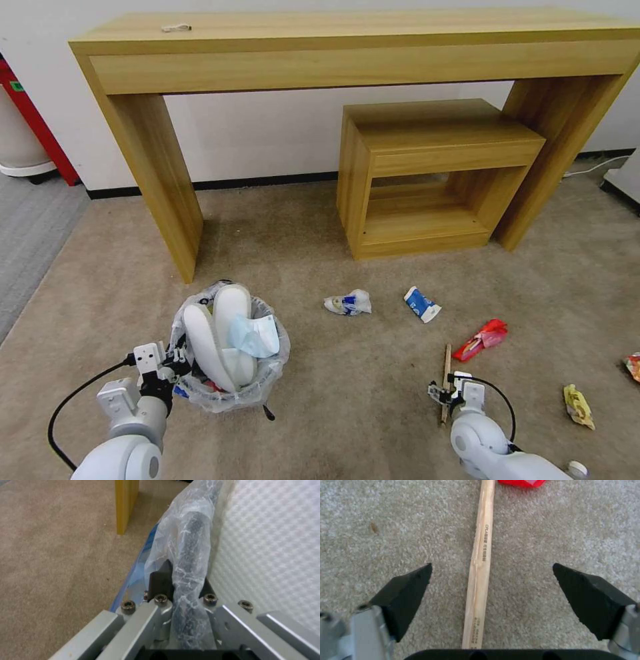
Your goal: Pick up the trash bin and place the garbage on the floor into it.
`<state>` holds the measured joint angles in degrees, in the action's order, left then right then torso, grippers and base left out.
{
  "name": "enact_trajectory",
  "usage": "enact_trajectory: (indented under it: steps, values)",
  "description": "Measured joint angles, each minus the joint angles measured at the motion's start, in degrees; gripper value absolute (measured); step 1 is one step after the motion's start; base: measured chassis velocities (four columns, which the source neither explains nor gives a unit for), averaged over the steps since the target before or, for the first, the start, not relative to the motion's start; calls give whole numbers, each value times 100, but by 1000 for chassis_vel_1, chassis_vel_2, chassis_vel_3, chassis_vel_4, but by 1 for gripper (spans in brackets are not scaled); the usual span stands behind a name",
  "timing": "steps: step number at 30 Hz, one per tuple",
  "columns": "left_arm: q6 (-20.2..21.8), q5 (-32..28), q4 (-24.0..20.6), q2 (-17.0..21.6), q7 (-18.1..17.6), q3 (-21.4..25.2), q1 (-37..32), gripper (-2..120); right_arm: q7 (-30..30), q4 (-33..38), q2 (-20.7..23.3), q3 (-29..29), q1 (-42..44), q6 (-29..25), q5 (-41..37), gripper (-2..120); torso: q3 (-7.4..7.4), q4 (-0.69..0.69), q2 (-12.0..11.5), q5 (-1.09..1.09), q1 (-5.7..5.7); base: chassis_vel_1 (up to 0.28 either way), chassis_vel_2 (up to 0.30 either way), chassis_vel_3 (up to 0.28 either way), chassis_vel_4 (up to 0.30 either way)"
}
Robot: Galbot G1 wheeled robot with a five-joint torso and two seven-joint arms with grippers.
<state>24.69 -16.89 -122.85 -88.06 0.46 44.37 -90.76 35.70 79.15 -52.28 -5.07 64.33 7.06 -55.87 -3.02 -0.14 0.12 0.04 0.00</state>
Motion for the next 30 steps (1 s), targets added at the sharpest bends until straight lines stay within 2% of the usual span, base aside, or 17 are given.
enact_trajectory:
  steps: [5, 9, 12, 17, 24, 30]
  values:
    - [0, -1, 0, -2, -2, -2, 0, 3, -74, -115, -65, -8, -16, -64, 75, 86, 0, 0, 0, 0, 0, 0, 0, 0, 0]
    - [0, -9, -10, -1, -4, -2, 0, 3, -106, -185, -119, -32, -21, -98, 147, 77, 0, 0, 0, 0, 0, 0, 0, 0, 0]
    - [0, -14, -16, 2, -4, -2, 0, 3, -132, -252, -166, -58, -29, -132, 202, 65, 0, 0, 0, 0, 0, 0, 0, 0, 0]
    - [0, -20, -21, 2, -5, -6, -1, 3, -151, -336, -211, -82, -47, -163, 240, 64, 0, 0, 0, 0, 0, 0, 0, 0, 0]
    - [0, -38, -22, 11, -6, 3, 3, 3, -188, -398, -237, -107, -47, -213, 324, 54, 0, 0, 0, 0, 0, 0, 0, 0, 0]
    - [-1, -42, -46, 1, -7, -16, 9, 3, -226, -456, -259, -123, -33, -271, 413, 34, 0, 1, 0, 0, 0, 0, 0, 0, 0]
